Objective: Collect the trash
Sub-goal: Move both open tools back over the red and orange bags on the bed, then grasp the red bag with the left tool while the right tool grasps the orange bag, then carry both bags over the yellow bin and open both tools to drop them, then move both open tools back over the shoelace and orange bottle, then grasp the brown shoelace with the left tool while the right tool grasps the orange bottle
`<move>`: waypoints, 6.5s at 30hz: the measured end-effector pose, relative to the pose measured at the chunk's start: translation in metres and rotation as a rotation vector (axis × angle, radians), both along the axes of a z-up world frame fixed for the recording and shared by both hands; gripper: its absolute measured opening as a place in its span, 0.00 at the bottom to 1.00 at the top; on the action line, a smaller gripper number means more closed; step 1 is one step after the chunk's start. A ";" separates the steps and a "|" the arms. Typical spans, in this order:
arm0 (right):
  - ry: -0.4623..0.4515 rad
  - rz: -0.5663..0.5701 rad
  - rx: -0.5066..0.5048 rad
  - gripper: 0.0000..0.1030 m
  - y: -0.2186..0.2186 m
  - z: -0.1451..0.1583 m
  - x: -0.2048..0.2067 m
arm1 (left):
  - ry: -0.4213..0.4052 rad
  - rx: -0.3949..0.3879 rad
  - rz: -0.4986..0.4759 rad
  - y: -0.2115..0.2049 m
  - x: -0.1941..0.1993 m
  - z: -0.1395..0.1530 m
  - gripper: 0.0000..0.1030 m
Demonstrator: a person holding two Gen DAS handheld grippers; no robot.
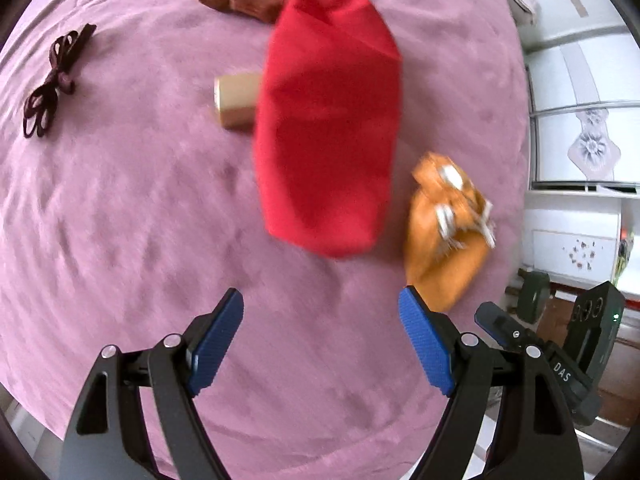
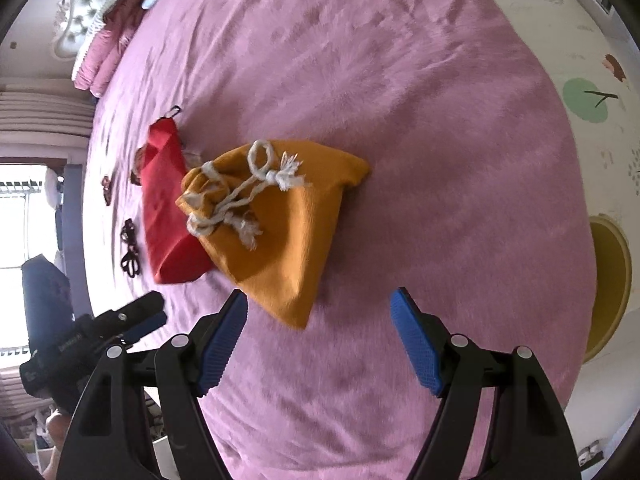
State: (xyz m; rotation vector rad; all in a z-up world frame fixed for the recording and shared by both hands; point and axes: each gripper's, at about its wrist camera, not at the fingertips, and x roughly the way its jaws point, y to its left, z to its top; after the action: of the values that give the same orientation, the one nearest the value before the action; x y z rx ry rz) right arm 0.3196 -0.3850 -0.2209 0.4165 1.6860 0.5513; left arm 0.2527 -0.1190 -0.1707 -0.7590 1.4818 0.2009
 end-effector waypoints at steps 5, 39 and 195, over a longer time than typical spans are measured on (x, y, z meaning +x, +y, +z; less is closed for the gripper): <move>0.033 0.008 -0.027 0.70 0.009 -0.018 0.011 | 0.015 -0.016 0.015 0.026 0.015 -0.014 0.79; -0.107 0.016 -0.032 0.06 -0.017 0.048 -0.016 | -0.089 -0.087 -0.067 -0.025 -0.003 0.029 0.06; -0.017 -0.071 -0.082 0.81 0.225 0.032 0.003 | -0.003 0.210 -0.045 0.231 -0.004 -0.017 0.77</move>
State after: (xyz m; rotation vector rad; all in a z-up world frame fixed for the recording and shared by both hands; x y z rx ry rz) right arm 0.3228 -0.1596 -0.1886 0.4100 1.6653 0.4314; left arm 0.2490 0.1117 -0.1879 -0.5558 1.4474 0.3160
